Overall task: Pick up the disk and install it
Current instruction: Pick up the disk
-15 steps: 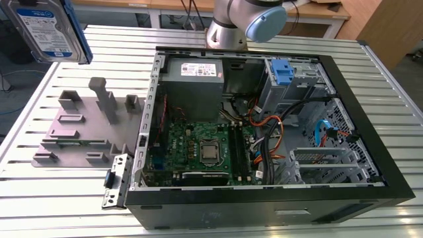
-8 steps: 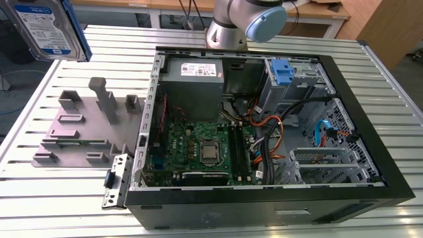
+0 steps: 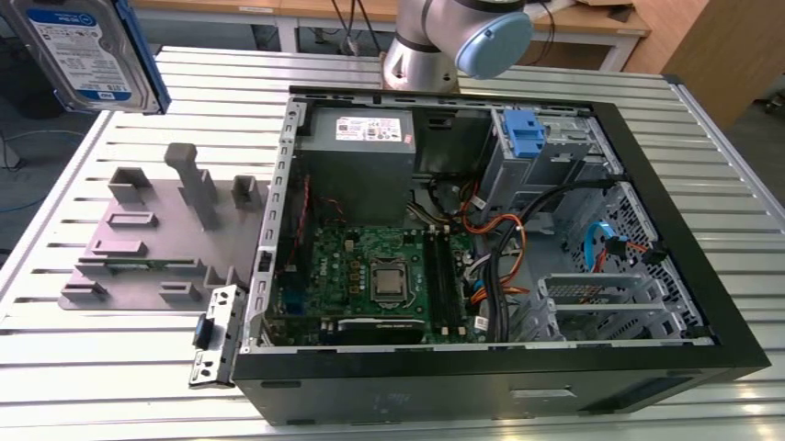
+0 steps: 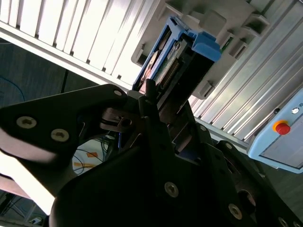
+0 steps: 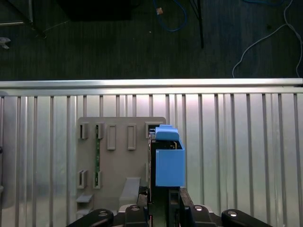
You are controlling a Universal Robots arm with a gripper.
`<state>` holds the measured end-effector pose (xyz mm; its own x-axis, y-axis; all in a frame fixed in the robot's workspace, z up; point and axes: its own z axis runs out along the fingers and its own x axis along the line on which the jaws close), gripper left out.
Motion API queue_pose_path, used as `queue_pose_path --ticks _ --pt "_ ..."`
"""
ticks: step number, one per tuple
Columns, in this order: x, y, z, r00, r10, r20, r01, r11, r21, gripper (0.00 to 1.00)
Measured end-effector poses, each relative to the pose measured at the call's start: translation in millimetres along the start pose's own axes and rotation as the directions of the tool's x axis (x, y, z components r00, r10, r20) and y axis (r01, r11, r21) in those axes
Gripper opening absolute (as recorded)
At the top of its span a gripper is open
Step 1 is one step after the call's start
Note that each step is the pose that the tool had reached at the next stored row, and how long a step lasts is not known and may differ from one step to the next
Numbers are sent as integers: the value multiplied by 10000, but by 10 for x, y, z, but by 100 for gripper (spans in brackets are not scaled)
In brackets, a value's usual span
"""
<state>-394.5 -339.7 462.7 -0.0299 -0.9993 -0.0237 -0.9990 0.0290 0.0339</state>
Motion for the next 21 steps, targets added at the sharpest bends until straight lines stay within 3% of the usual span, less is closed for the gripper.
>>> queue_pose_path --ticks 4,10,21 --pt "0 1 -14 10000 0 -1 0 10000 -2 35" --pt "-2 3 -89 10000 0 0 0 10000 -1 35" --pt "-3 4 -114 10000 0 0 0 10000 0 35"
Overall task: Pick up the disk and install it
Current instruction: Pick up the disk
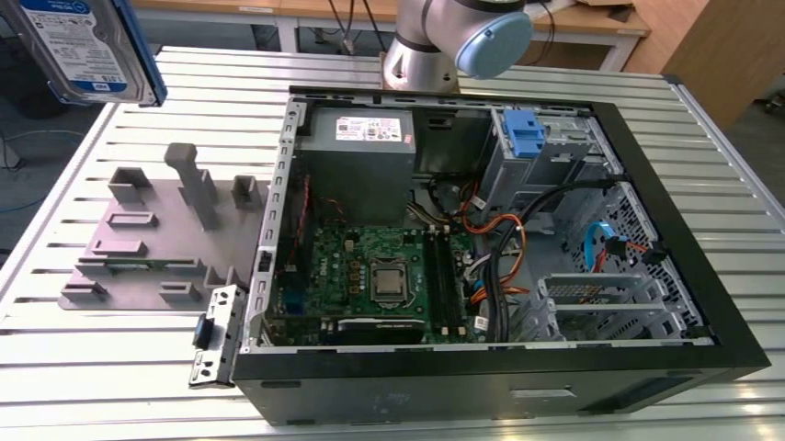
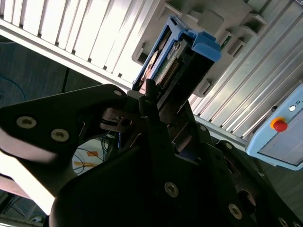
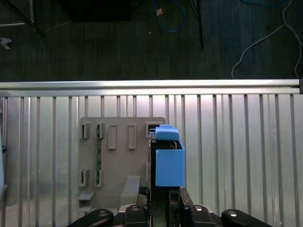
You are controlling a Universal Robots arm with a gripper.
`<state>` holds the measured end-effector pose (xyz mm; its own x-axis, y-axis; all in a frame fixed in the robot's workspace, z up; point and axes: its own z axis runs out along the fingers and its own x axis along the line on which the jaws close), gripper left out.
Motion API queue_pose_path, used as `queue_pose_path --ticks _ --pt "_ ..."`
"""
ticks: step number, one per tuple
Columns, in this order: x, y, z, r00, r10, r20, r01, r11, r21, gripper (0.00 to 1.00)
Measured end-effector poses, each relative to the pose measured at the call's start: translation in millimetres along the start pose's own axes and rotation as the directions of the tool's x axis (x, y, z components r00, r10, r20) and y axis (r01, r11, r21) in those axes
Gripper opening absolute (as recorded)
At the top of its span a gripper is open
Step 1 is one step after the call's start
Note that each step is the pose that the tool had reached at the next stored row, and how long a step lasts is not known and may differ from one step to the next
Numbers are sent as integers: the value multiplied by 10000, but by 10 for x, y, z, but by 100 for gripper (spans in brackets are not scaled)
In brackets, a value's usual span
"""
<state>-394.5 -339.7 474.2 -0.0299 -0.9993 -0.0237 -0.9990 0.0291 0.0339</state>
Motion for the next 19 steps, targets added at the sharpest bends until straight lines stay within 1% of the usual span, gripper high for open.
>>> queue_pose_path --ticks 3,5,10,12,19 --pt "0 0 -2 10000 0 0 0 10000 0 35" --pt "0 1 -18 10000 0 -1 0 10000 -1 35" --pt "-2 3 -99 10000 0 0 0 10000 -1 35" --pt "-3 4 -118 10000 1 0 -1 10000 0 35" --pt "-3 5 -144 10000 0 1 0 10000 1 35"
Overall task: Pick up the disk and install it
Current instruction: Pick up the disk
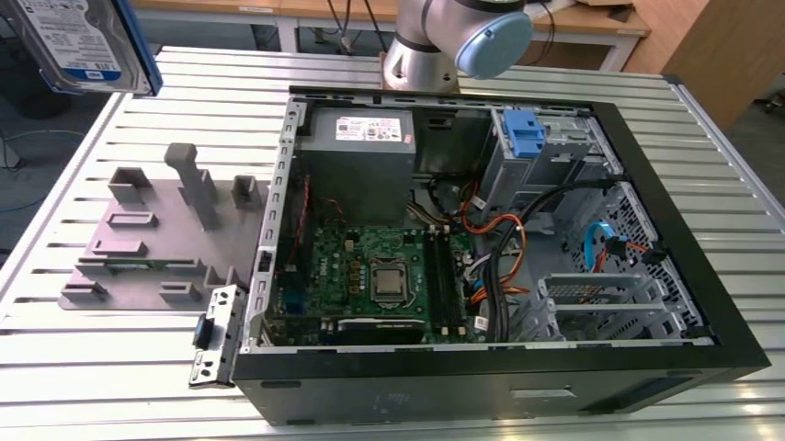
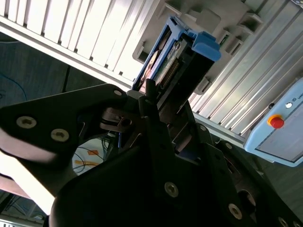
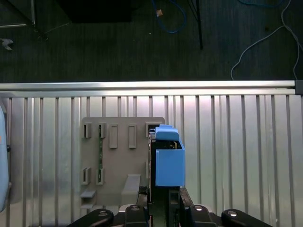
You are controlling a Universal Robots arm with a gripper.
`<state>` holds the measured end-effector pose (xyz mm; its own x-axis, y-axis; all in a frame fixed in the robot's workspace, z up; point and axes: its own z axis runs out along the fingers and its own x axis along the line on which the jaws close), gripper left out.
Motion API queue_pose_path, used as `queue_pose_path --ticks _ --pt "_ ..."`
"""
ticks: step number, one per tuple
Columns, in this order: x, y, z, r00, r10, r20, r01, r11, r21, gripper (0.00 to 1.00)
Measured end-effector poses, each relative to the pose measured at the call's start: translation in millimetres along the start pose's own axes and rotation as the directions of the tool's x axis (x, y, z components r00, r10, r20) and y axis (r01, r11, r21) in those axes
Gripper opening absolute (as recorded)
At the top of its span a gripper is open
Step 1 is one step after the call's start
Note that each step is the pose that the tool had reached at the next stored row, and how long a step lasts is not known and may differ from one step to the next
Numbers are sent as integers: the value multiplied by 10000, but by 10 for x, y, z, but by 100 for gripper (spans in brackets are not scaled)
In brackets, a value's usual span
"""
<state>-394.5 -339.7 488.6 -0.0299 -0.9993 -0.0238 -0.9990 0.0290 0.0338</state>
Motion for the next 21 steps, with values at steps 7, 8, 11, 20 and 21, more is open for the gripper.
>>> queue_pose_path --ticks 7,8,11,20,21 --pt "0 0 -3 10000 0 -1 0 10000 -1 35" --pt "0 0 -4 10000 0 -1 0 10000 -1 35" --pt "-1 1 -13 10000 0 -1 0 10000 -1 35" --pt "-5 4 -132 10000 0 -1 0 10000 -2 35" --pt "-5 5 -140 10000 1 -1 -1 10000 -2 35"
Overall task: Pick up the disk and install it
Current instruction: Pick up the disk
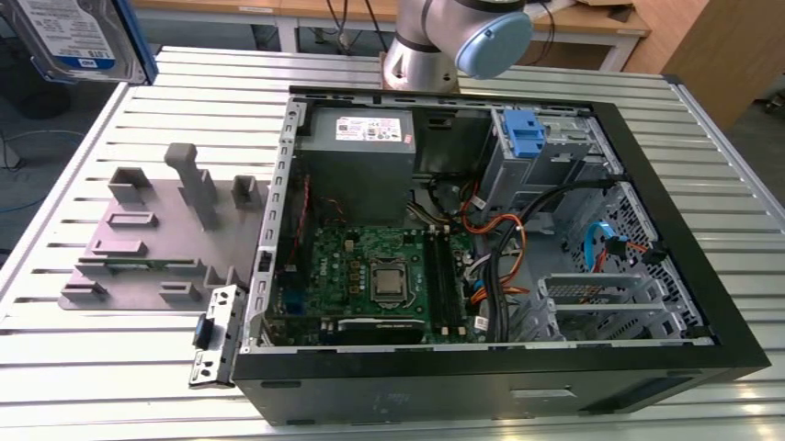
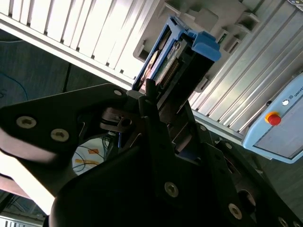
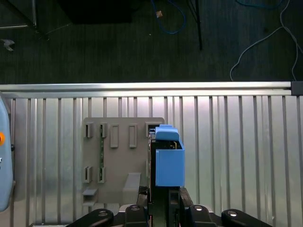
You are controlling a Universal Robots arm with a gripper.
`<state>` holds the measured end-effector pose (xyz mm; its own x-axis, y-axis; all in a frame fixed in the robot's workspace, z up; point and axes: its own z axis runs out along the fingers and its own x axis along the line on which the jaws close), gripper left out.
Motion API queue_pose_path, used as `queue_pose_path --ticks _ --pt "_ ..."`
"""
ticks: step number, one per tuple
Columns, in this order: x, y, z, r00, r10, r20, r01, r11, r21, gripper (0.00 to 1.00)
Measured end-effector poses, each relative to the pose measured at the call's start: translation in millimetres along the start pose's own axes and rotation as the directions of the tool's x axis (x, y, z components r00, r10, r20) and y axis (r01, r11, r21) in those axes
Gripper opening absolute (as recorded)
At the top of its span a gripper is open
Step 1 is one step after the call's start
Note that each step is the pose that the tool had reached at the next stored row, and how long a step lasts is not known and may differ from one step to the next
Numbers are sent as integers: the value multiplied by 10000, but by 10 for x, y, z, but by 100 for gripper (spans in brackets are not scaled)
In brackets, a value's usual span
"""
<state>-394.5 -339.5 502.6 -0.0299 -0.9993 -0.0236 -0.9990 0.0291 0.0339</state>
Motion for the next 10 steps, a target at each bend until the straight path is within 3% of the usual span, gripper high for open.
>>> queue_pose_path --ticks 10 --pt "-3 4 -108 10000 0 1 0 10000 1 35"
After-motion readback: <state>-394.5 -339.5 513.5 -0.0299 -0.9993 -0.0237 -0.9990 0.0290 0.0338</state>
